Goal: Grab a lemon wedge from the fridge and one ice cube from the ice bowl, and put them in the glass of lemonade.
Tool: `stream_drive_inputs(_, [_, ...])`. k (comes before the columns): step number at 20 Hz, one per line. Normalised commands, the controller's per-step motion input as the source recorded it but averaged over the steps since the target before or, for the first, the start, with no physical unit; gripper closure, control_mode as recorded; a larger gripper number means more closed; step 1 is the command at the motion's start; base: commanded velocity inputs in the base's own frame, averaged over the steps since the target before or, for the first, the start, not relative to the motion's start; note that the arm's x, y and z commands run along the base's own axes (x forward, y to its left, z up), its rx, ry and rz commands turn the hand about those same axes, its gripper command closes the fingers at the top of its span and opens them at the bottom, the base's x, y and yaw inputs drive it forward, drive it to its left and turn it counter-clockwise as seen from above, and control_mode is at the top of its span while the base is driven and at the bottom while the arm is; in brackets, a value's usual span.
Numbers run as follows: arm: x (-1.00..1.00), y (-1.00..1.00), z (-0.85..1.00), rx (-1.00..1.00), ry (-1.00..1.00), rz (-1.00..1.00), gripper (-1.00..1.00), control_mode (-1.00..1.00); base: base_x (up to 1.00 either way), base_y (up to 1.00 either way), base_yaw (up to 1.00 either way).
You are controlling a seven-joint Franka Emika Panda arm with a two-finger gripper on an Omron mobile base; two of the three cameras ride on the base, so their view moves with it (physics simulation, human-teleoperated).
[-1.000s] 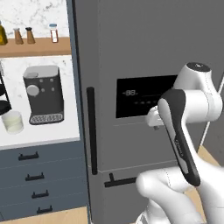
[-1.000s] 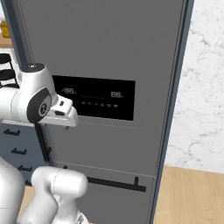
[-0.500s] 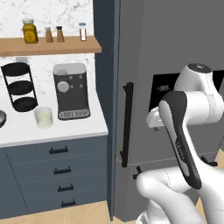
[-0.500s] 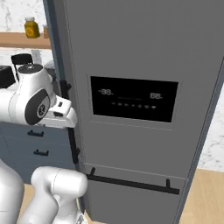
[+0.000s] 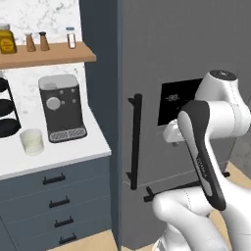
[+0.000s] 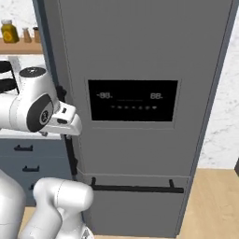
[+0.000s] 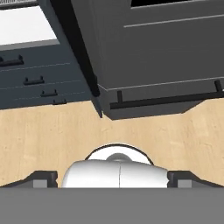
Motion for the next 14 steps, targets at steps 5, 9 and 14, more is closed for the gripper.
stream_drive_inputs(5, [0.00,0.00,0.00,0.00,0.00,0.00,-1.00,1.00,-0.24,0.53,-0.27])
stream_drive_inputs(9, [0.00,0.00,0.00,0.00,0.00,0.00,-1.00,1.00,-0.47,0.30,-0.20])
stream_drive_inputs(14, [0.00,0.00,0.00,0.00,0.00,0.00,-1.00,1.00,-0.54,0.09,-0.04])
